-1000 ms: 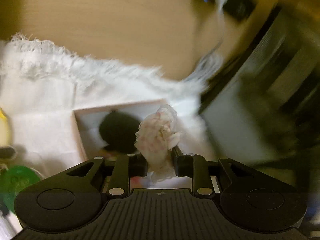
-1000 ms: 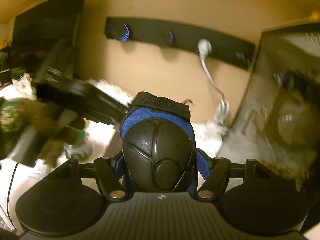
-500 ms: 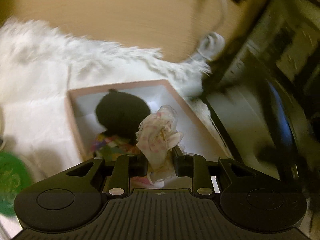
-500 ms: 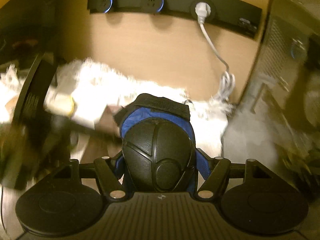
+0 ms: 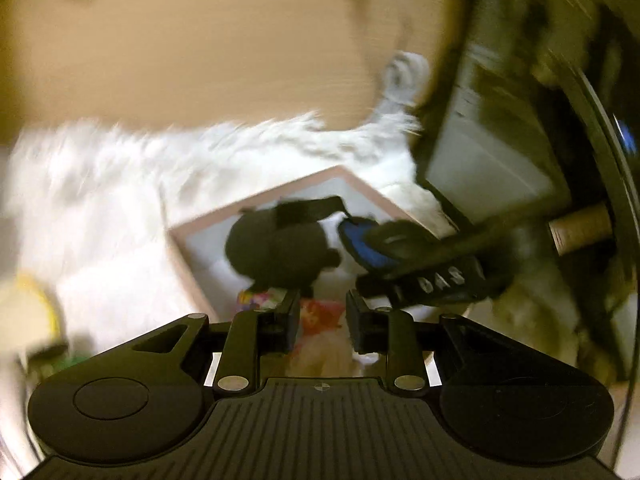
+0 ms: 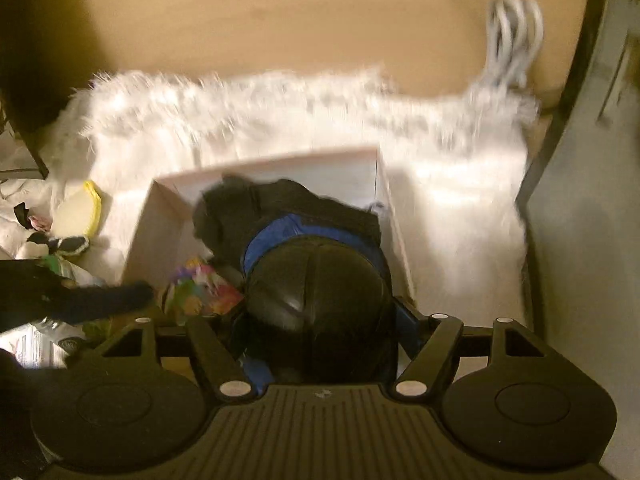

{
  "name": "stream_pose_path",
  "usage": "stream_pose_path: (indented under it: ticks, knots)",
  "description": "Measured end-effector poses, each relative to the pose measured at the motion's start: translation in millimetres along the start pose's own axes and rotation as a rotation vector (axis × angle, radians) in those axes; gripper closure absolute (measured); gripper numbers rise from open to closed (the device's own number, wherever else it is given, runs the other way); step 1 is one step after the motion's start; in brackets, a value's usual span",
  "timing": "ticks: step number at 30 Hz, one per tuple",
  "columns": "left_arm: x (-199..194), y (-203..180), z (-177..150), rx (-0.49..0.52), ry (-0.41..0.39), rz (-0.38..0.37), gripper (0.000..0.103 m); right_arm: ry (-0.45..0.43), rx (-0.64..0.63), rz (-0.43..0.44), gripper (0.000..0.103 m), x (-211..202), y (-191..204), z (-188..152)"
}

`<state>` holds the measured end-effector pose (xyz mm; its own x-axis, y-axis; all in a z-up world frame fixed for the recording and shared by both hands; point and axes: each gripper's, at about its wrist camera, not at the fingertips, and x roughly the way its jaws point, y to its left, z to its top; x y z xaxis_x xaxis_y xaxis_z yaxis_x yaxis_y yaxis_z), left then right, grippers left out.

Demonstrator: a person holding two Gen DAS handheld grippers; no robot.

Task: Organize soft objects
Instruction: 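Carry the cloth into the pink box with the left tool while the right drops the knee pad, then reach the left tool to the red-and-white foam rocket and grasp its body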

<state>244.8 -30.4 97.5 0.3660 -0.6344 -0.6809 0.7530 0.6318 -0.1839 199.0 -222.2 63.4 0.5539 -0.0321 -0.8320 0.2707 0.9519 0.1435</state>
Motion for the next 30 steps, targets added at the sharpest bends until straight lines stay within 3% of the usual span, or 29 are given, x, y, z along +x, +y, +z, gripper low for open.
stream_pose_path:
  ticks: [2,6,12,17,22,26,30]
  knots:
    - [-0.3,14.8,-2.1,-0.120,0.008,-0.020,0.075,-0.012,0.011,0.029,0.017,1.4,0.0,-4.8]
    - [-12.5,28.9,-6.3,-0.223,-0.023,-0.016,0.075,-0.036,0.025,0.063,0.016,-3.8,3.1,-8.7]
    - [-65.7,48.4,-35.7,-0.362,-0.113,0.052,0.075,-0.151,-0.015,0.086,0.016,-35.8,6.8,-19.7]
    - [-118.3,88.1,-85.8,-0.545,-0.144,0.187,0.075,-0.240,-0.219,0.010,0.015,-56.6,39.1,-46.4]
    - [-166.8,126.5,-149.7,-0.779,-0.150,0.289,0.075,-0.361,-0.425,-0.004,0.003,-71.3,90.0,-86.6]
    - [-195.9,139.6,-184.7,-0.879,-0.166,0.360,0.075,-0.307,-0.506,0.102,0.003,-65.5,126.0,-103.7]
    - [-221.7,152.7,-216.6,-1.022,-0.209,0.429,0.075,-0.252,-0.561,0.137,0.003,-52.4,158.5,-120.7]
